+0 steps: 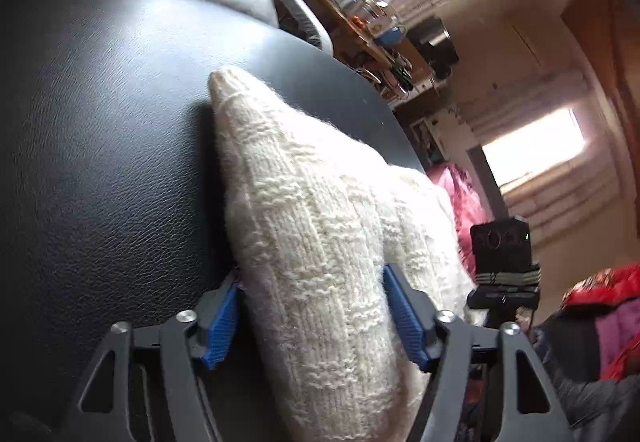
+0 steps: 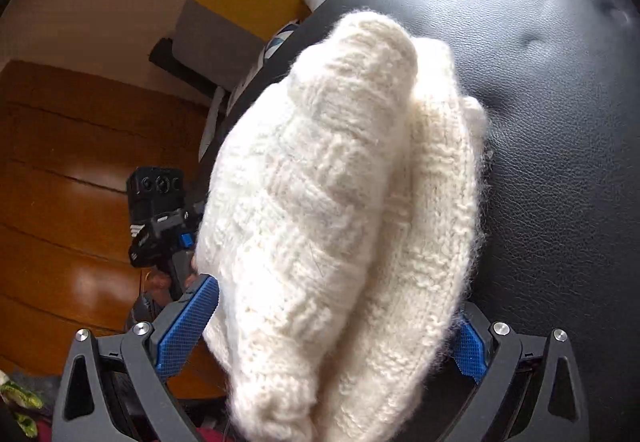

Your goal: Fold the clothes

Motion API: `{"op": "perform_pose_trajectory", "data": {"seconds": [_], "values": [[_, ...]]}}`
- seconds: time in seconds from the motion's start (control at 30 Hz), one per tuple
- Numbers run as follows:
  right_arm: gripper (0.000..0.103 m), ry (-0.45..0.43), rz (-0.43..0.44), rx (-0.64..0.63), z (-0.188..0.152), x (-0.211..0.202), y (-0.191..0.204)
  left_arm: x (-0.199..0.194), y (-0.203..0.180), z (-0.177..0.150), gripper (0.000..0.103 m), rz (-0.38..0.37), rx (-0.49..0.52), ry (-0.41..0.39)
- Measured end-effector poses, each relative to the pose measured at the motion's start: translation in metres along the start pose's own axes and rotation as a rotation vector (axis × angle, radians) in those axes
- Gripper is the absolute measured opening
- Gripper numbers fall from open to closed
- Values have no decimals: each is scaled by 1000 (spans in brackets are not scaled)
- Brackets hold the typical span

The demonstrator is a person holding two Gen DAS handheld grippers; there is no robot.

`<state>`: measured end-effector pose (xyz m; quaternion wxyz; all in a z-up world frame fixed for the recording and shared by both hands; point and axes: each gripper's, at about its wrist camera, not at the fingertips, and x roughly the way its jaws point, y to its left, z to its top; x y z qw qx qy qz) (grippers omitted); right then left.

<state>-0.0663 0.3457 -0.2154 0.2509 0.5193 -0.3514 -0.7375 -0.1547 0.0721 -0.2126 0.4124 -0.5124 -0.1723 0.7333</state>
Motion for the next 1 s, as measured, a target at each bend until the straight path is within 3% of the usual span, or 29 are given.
{"op": "perform_pose_trajectory", "data": {"seconds": [0.1,0.23,0.3,0.37,0.57,0.73,0.87,1.0], "values": [[103,-37,21,30,-4,1,-2,-4,-6,-5,47,17,25,-14],[99,-20,7,6,-7,4,3,-11,-12,-11,43,32,47,-36],[55,-42,-33,5,-11,5,5,-14,-16,-15,42,40,59,-47],[51,-70,-65,-2,-17,6,7,-17,-19,-18,41,48,70,-58],[43,-143,-60,-34,-34,-2,21,-26,-32,-26,38,-5,66,-90],[41,-200,-53,-47,-46,-18,29,-20,-67,-15,38,-61,130,-87],[41,-269,-59,-51,-55,-37,37,-5,-107,8,38,-95,215,-71],[41,-364,-85,-51,-54,-83,31,23,-150,40,38,-134,303,-48]]}}
